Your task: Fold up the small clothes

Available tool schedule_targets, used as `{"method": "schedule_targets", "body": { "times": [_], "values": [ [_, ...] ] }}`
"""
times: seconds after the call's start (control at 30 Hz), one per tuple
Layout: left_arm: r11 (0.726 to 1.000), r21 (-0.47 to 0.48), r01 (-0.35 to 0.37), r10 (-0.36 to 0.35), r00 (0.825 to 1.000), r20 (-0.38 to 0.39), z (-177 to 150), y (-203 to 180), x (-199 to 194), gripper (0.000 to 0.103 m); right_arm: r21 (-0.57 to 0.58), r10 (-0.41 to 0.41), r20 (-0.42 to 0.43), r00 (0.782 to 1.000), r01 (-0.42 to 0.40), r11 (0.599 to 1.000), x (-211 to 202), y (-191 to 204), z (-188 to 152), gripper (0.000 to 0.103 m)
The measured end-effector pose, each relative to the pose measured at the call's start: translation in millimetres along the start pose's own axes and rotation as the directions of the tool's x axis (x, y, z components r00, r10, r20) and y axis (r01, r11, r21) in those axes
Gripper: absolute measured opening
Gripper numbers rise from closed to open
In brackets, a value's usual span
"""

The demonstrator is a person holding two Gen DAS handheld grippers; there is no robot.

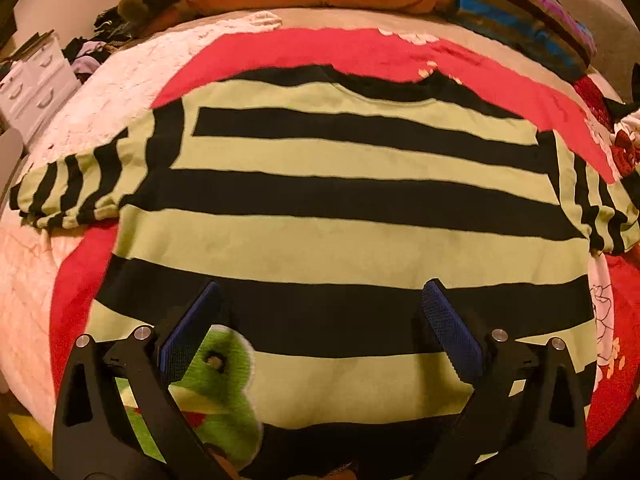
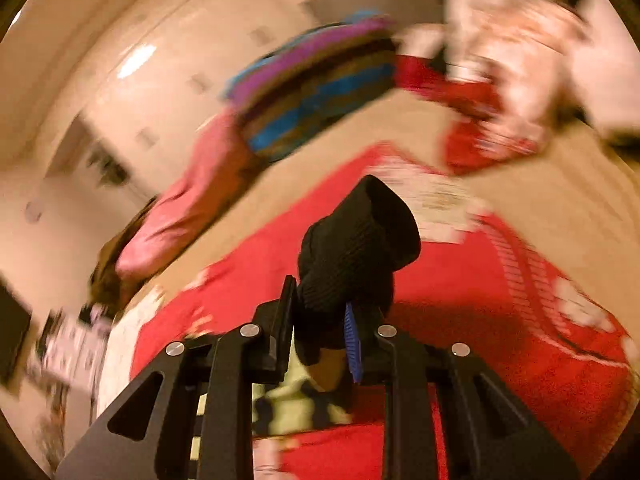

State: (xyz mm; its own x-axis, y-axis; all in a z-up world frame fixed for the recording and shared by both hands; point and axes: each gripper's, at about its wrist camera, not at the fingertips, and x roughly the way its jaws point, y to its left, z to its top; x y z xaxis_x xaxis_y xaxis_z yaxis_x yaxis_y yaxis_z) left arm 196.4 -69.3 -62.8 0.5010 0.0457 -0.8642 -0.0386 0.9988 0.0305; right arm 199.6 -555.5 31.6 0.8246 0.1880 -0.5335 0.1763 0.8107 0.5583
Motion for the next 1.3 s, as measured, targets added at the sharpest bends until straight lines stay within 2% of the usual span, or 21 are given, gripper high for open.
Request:
{"method": "schedule_targets", "body": {
  "times": [0.03,0.13,0.23,0.33,0.43,0.5,0.6,0.67,0.7,0.77,0.8,0.83,0.9,0.97,1.0,1.1,1.13,1.23,1.27,1.3],
  "values": [
    [1.0,0.0,-0.008,0.008,1.0,0.002,0.3,2.0,-0.8,0.095,-0.037,0.047,-0.032,0.998,-0.048,0.998,12.6,25.4,-3.9,0.021],
    [0.999,-0.016,-0.034,0.034,0.999,0.004,1.3,13.5,-2.6,0.095,-0.099,0.121,-0.116,0.986,-0.132,0.986,41.8,77.7,-21.9,0.021],
    [0.998,-0.047,-0.035,0.036,0.999,0.012,2.2,28.7,-6.3,0.095,-0.162,0.177,-0.228,0.957,-0.217,0.963,78.2,133.6,-55.6,0.021],
    [0.996,-0.078,-0.046,0.047,0.999,0.017,4.3,44.9,-11.5,0.095,-0.207,0.183,-0.351,0.918,-0.267,0.941,120.4,185.6,-101.7,0.021],
    [0.992,-0.118,-0.044,0.047,0.999,0.025,6.7,61.0,-17.2,0.095,-0.208,0.193,-0.444,0.875,-0.31,0.928,150.2,216.9,-140.6,0.021],
    [0.989,-0.145,-0.042,0.045,0.999,0.021,8.2,70.1,-18.1,0.095,-0.221,0.185,-0.479,0.858,-0.321,0.921,161.4,229.7,-157.6,0.021],
    [0.987,-0.16,-0.033,0.035,0.999,0.014,7.5,75.5,-17.7,0.095,-0.197,0.203,-0.543,0.815,-0.359,0.912,172.9,239.3,-176.8,0.031],
    [0.987,-0.162,-0.021,0.022,1.0,0.009,6.6,76.2,-16.2,0.095,-0.155,0.237,-0.547,0.803,-0.375,0.914,163.9,233.3,-175.1,0.046],
    [0.987,-0.163,-0.009,0.01,1.0,0.006,6.3,75.2,-15.4,0.095,-0.14,0.26,-0.534,0.805,-0.388,0.911,156.1,229.9,-170.5,0.05],
    [0.987,-0.163,0.012,-0.011,1.0,0.009,6.5,73.1,-15.0,0.095,-0.132,0.292,-0.483,0.826,-0.398,0.908,139.7,217.8,-152.2,0.054],
    [0.986,-0.162,0.025,-0.023,1.0,0.012,6.0,71.6,-15.1,0.095,-0.138,0.293,-0.456,0.841,-0.392,0.91,131.5,211.0,-145.3,0.055],
    [0.986,-0.162,0.04,-0.038,0.999,0.015,6.4,69.4,-14.9,0.095,-0.152,0.279,-0.416,0.866,-0.369,0.917,119.2,199.0,-134.0,0.058],
    [0.984,-0.16,0.077,-0.074,0.997,0.02,10.8,61.8,-11.7,0.095,-0.191,0.225,-0.364,0.904,-0.308,0.932,104.2,182.1,-122.1,0.063],
    [0.981,-0.153,0.116,-0.112,0.993,0.031,19.7,51.9,-6.3,0.095,-0.252,0.13,-0.326,0.936,-0.219,0.943,93.6,163.2,-112.3,0.067],
    [0.978,-0.15,0.144,-0.139,0.989,0.04,26.7,45.2,-2.2,0.095,-0.27,0.088,-0.316,0.945,-0.178,0.946,90.8,154.9,-109.6,0.067],
    [0.958,-0.173,0.229,-0.229,0.973,0.017,48.9,29.2,15.9,0.095,-0.263,0.041,-0.321,0.946,-0.131,0.956,87.8,132.9,-108.5,0.067],
    [0.954,-0.187,0.236,-0.242,0.97,-0.008,56.5,24.2,25.5,0.095,-0.252,0.031,-0.327,0.945,-0.119,0.96,87.2,126.8,-108.7,0.067],
    [0.956,-0.218,0.198,-0.219,0.973,-0.076,69.4,13.4,48.8,0.094,-0.239,0.022,-0.336,0.942,-0.108,0.965,87.5,114.6,-114.2,0.067],
    [0.952,-0.23,0.203,-0.228,0.97,-0.088,70.5,12.3,53.2,0.094,-0.238,0.02,-0.341,0.94,-0.107,0.965,87.8,114.8,-120.2,0.068],
    [0.94,-0.248,0.232,-0.264,0.959,-0.101,71.7,10.2,58.9,0.094,-0.238,0.019,-0.345,0.938,-0.107,0.965,87.9,115.3,-122.0,0.069]
  ]
}}
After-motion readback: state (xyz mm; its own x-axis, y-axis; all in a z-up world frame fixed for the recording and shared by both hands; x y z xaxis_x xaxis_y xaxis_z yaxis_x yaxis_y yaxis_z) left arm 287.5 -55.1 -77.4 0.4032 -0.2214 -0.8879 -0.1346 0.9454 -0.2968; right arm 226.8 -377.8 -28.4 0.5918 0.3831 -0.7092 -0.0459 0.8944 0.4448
